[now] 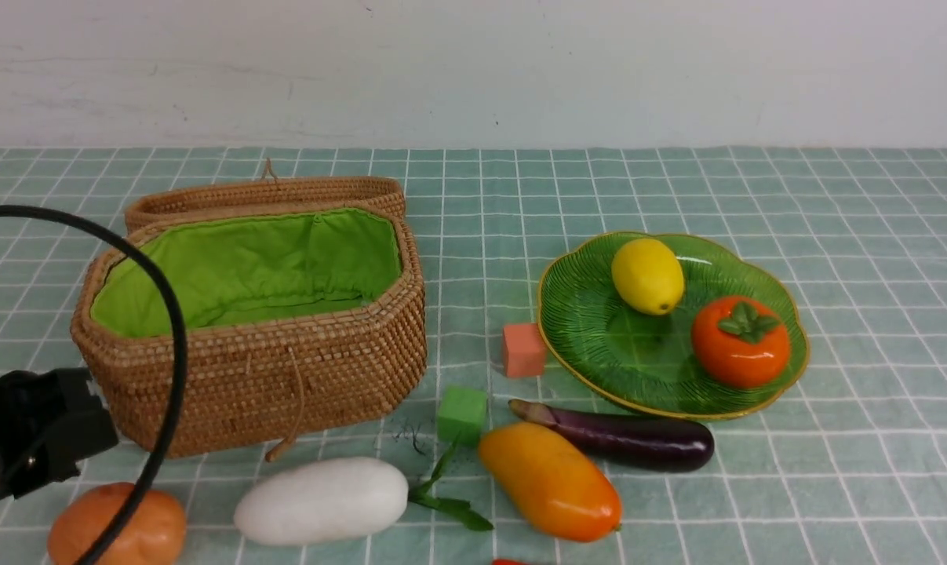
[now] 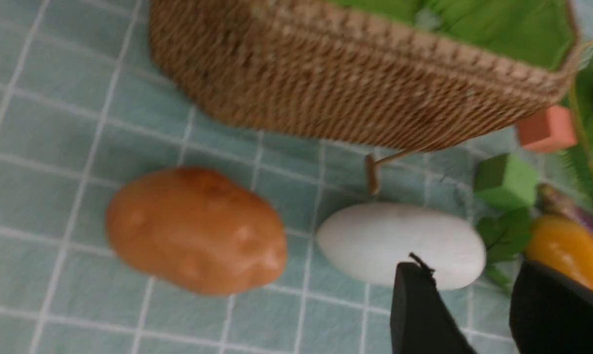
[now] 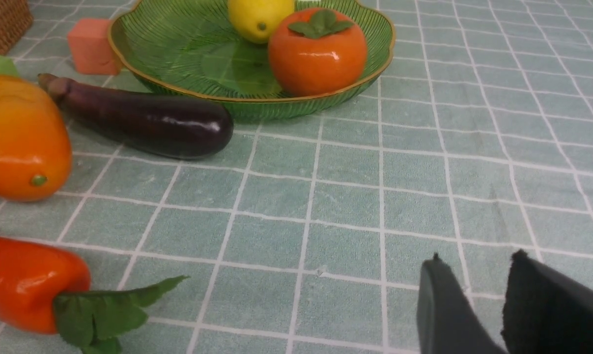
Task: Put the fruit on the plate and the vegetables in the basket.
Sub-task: Grab a potato with your left arm and place it in the basket on the left
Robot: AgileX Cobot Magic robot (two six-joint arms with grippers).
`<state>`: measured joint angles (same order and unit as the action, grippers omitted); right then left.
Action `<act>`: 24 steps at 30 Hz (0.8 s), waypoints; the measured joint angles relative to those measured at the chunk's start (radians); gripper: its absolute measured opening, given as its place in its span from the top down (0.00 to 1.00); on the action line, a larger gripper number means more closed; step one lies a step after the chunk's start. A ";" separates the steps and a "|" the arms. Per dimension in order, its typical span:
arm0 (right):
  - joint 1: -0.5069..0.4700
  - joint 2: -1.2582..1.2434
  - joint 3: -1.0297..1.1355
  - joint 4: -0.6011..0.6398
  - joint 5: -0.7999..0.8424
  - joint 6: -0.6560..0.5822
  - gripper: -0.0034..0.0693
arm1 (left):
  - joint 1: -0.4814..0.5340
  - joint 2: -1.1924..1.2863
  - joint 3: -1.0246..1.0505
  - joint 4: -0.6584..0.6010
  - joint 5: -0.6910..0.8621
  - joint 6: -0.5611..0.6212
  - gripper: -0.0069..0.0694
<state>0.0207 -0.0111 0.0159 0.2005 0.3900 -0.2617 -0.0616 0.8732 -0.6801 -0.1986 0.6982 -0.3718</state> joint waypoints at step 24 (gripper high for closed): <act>0.000 0.000 0.000 0.000 0.000 0.001 0.64 | 0.000 0.523 -0.114 0.311 0.051 -0.635 0.03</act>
<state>0.0207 -0.0111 0.0159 0.2005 0.3900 -0.2608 -0.0616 1.3959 -0.7938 0.1128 0.7494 -1.0072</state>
